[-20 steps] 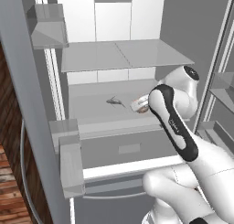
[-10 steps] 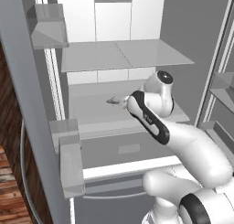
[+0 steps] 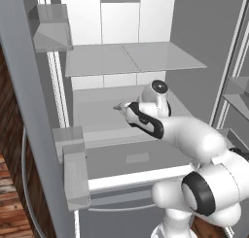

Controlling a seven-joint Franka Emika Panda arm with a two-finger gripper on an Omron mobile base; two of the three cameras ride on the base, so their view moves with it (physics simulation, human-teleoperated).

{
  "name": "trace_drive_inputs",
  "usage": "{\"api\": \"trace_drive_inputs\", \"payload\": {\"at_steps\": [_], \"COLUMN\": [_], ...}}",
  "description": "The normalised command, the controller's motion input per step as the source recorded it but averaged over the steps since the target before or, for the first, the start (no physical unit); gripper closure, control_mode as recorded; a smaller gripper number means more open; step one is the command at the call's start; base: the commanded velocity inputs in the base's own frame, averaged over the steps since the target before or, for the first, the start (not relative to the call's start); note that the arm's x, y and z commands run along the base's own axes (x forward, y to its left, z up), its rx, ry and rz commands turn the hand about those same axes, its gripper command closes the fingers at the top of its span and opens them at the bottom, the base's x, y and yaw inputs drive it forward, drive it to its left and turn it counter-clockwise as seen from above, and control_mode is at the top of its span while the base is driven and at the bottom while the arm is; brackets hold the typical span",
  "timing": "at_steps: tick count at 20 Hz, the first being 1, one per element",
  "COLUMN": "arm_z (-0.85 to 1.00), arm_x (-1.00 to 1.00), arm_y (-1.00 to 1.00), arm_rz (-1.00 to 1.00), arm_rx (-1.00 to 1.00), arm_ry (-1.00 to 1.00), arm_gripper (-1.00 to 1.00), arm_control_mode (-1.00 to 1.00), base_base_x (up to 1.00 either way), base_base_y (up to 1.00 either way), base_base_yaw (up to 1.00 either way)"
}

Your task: Place the condiment bottle and ketchup from the counter to the top shelf of the fridge. If the existing items in the fridge are on the top shelf, move them to other shelves.

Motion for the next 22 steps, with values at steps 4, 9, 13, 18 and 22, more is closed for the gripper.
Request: {"api": "trace_drive_inputs", "payload": {"at_steps": [4, 9, 13, 18, 22], "arm_z": [-0.25, -0.29, -0.34, -0.30, -0.21], "arm_x": [0.45, 0.36, 0.29, 0.35, 0.47], "arm_y": [0.09, 0.17, 0.30, 0.27, 0.20], "arm_rz": [-0.01, 0.00, 0.00, 0.00, 0.00], "arm_rx": [0.00, 0.00, 0.00, 0.00, 0.00], "arm_ry": [0.00, 0.00, 0.00, -0.01, -0.04], "arm_gripper": [1.00, 1.00, 1.00, 1.00, 1.00], "arm_control_mode": [-1.00, -1.00, -1.00, -1.00, -1.00], "base_base_x": [0.00, 0.00, 0.00, 0.00, 0.00], "base_base_y": [0.00, 0.00, 0.00, 0.00, 0.00], "base_base_yaw": [0.00, 0.00, 0.00, 0.00, 0.00]}}
